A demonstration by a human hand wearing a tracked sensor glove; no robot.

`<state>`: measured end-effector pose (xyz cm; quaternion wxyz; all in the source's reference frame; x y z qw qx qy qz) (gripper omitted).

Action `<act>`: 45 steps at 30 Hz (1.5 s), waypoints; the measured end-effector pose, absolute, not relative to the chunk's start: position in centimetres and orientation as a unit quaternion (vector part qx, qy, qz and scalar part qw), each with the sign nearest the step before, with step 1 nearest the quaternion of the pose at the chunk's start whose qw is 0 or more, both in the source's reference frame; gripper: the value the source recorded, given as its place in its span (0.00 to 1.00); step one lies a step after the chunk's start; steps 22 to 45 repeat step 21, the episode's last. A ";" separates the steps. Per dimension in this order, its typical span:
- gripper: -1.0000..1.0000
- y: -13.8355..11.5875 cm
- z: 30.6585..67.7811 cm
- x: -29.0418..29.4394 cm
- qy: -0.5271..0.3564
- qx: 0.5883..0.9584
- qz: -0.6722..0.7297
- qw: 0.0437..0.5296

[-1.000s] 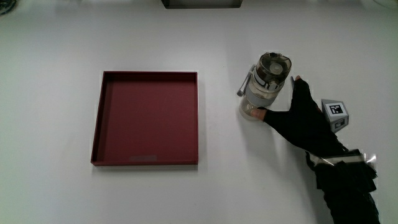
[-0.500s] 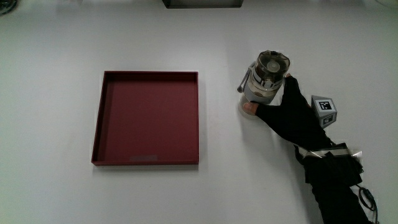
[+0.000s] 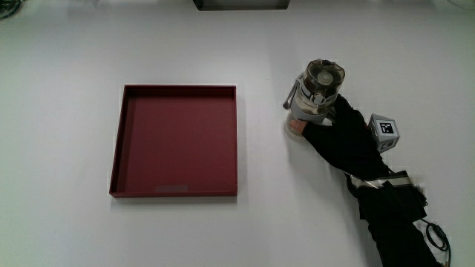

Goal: Pick bottle

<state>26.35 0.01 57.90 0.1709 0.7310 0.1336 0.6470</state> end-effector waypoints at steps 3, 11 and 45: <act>1.00 -0.4 57.0 26.2 0.117 0.735 0.647 0.167; 1.00 -2.0 54.2 25.3 0.081 0.754 0.630 0.168; 1.00 -3.6 49.2 20.0 -0.007 0.732 0.659 0.174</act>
